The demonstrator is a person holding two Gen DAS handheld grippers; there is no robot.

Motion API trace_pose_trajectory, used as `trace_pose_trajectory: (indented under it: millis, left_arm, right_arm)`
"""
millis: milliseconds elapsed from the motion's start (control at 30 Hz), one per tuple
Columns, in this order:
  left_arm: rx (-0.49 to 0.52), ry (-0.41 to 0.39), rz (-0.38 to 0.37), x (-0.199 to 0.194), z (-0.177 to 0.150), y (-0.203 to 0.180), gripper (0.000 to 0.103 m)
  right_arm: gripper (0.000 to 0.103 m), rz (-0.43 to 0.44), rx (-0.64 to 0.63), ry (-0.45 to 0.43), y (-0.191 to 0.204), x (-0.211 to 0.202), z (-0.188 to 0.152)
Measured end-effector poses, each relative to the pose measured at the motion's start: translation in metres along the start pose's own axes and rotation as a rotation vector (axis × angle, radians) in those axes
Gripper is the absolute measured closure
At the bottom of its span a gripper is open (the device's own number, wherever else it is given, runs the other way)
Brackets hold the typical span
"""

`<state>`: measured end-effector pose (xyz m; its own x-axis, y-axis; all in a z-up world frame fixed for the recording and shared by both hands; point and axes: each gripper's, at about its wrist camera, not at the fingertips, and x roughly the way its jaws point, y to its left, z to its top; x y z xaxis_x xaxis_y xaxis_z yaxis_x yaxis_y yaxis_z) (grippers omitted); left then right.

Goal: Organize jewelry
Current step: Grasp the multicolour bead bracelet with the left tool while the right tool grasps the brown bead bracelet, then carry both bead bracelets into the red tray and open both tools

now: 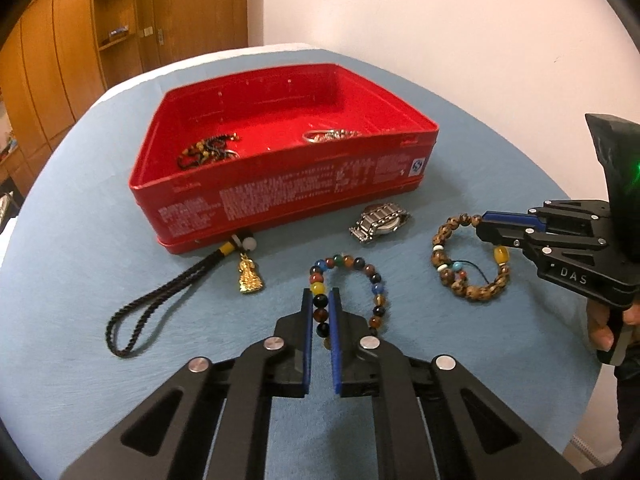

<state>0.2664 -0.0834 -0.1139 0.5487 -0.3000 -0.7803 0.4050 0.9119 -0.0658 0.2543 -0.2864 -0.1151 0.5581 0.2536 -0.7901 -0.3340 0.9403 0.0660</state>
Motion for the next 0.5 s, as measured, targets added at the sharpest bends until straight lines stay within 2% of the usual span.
trace_pose_trajectory:
  millis: [233,500]
  left_arm:
    - [0.012,-0.050,0.009,-0.029,0.003,-0.002,0.096]
    - [0.028,-0.071,0.027,-0.046,0.006,-0.001,0.096]
  right_arm:
    - [0.093,0.003,-0.019,-0.032,0.010,-0.019,0.008]
    - [0.093,0.005,-0.061,-0.063,0.027,-0.042,0.014]
